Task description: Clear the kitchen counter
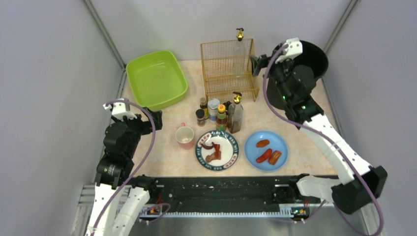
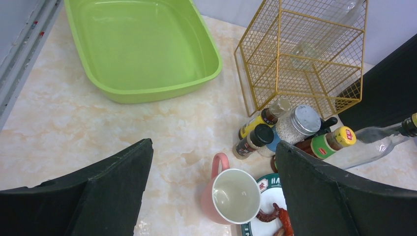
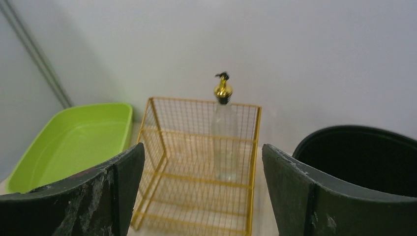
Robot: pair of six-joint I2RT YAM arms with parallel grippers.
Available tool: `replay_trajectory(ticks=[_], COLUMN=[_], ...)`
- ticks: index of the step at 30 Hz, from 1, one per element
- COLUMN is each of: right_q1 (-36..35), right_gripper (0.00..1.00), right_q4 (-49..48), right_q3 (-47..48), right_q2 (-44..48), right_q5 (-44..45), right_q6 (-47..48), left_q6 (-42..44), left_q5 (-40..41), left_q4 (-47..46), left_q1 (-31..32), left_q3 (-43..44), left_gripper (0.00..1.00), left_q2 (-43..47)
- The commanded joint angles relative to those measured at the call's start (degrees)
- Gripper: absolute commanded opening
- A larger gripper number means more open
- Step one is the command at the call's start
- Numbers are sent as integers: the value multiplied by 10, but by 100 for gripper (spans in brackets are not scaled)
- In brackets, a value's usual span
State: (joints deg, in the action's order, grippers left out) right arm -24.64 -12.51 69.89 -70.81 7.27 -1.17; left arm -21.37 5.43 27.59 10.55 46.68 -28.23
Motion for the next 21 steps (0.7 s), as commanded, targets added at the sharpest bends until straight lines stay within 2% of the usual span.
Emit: replay_trajectory(ticks=[1,5,11,16,21], right_q1=[-31,-41,-53,-57,-87], right_gripper=[87,86,85,86,88], right_q4=[99,161,224,201,137], right_q3=[-73,-134,-191,-240,-262], right_q2=[110,181,238,241,200], right_q5=[-7,-42,-97,-116,-98], right_q6=[0,-19,-30,-52,-64], left_q6=[-8,-9,-9,-10,-10], left_q5=[1,-3,-5,-7,-9], left_q4=[-13,-13,-13,-14,-14], left_q1=[-2,-2,-2,-2,-2], left_q3=[0,1,1,1,0], left_gripper=[99,99,99,99,99], left_q2=[7,5,5,4,2])
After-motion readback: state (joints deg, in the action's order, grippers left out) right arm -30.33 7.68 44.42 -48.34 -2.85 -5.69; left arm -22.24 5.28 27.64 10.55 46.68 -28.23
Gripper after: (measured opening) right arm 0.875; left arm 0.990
